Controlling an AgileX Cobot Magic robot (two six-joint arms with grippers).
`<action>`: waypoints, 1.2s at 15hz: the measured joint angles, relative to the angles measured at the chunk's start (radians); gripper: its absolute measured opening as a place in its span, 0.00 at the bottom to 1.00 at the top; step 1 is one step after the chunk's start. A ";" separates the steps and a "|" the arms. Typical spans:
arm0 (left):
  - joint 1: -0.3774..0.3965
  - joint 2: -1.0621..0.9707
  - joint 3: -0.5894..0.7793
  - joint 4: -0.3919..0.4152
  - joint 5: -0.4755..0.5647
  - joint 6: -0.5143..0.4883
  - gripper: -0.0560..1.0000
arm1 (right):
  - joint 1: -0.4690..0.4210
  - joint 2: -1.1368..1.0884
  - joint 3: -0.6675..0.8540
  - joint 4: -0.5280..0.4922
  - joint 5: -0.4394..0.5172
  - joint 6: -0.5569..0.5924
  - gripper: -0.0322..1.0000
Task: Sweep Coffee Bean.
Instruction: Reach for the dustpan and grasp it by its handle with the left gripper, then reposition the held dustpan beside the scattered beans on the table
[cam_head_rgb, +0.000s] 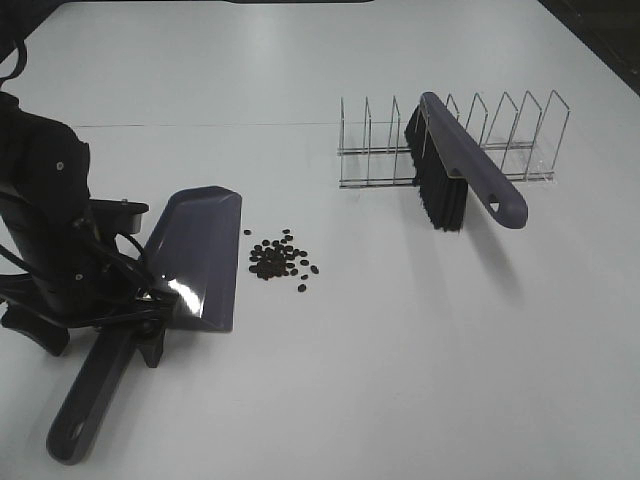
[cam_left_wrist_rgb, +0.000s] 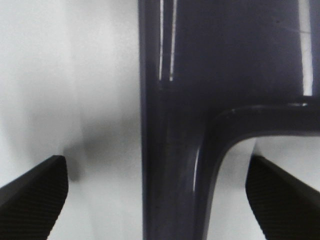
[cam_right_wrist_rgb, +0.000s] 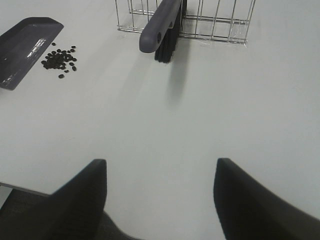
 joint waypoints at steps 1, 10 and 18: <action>0.000 0.001 0.000 -0.001 -0.007 0.000 0.86 | 0.000 0.000 0.000 0.000 0.000 0.000 0.59; 0.000 0.003 -0.002 0.016 -0.011 0.000 0.35 | 0.000 0.000 0.000 0.000 0.000 0.000 0.59; 0.000 0.003 -0.002 0.034 -0.011 0.008 0.35 | 0.000 0.000 0.000 0.000 0.000 0.000 0.59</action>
